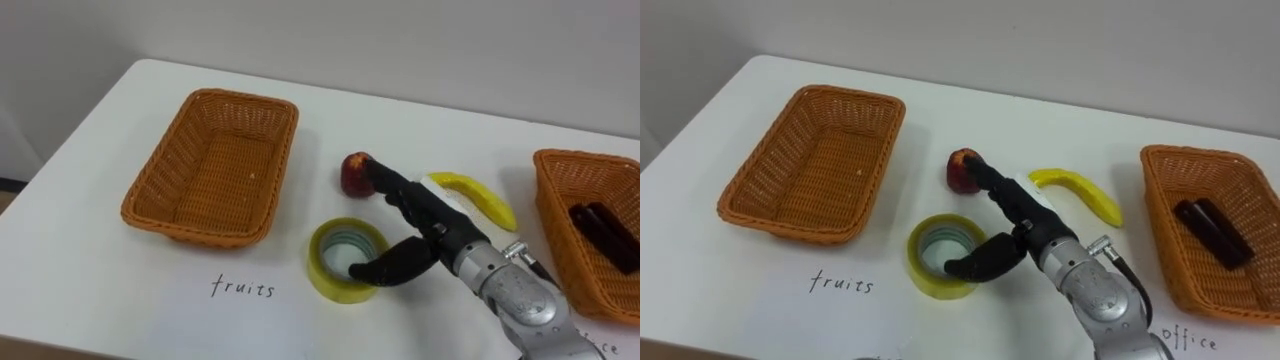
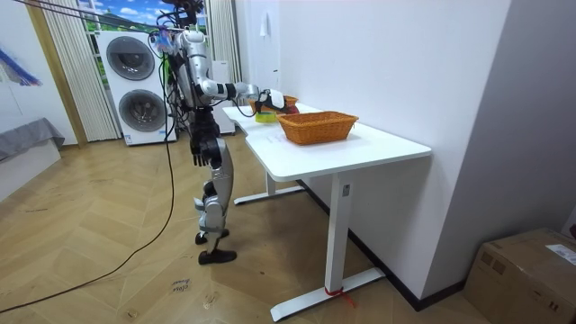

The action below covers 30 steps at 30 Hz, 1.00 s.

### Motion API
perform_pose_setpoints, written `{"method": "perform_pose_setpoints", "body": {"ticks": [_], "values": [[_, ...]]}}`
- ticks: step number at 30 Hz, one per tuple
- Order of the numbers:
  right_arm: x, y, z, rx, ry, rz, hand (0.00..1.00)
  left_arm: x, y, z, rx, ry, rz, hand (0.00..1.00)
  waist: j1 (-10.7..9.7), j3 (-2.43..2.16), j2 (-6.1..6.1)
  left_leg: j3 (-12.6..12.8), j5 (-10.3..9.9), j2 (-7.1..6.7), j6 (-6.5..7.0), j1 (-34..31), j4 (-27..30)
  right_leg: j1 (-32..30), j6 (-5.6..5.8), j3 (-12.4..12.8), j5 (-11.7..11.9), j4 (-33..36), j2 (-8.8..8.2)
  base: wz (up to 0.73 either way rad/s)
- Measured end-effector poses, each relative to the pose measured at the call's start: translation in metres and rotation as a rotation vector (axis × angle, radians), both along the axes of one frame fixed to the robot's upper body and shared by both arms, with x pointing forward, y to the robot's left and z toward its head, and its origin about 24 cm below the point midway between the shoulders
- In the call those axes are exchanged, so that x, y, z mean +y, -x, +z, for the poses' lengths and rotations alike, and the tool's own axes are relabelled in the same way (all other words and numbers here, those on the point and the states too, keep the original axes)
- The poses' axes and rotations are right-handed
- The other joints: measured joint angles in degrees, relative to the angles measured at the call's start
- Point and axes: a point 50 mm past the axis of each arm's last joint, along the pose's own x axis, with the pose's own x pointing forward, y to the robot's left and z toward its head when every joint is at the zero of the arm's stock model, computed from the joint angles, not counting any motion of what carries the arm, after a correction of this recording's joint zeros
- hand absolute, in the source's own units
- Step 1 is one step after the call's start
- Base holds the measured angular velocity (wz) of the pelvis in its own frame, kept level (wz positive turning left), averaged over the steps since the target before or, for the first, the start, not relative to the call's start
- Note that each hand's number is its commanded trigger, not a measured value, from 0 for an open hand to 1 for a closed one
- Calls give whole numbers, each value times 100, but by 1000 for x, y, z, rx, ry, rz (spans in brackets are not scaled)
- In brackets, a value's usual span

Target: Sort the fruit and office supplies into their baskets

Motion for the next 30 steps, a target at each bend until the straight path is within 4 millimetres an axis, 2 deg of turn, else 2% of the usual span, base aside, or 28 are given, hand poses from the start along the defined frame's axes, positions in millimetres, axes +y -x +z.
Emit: {"method": "perform_pose_setpoints", "body": {"ticks": [23,30], "values": [[-1,2,-5,65,43,39,0,-5,4,-1,45,16,-21,0,73,-6,-51,-8,1,-3,1,-4,4,3,0,14,0,6,8,0],[0,2,-5,71,43,58,0,-4,3,-1,44,24,-24,0,73,2,-117,-18,1,-4,1,-8,4,2,0,5,0,6,1,0]]}}
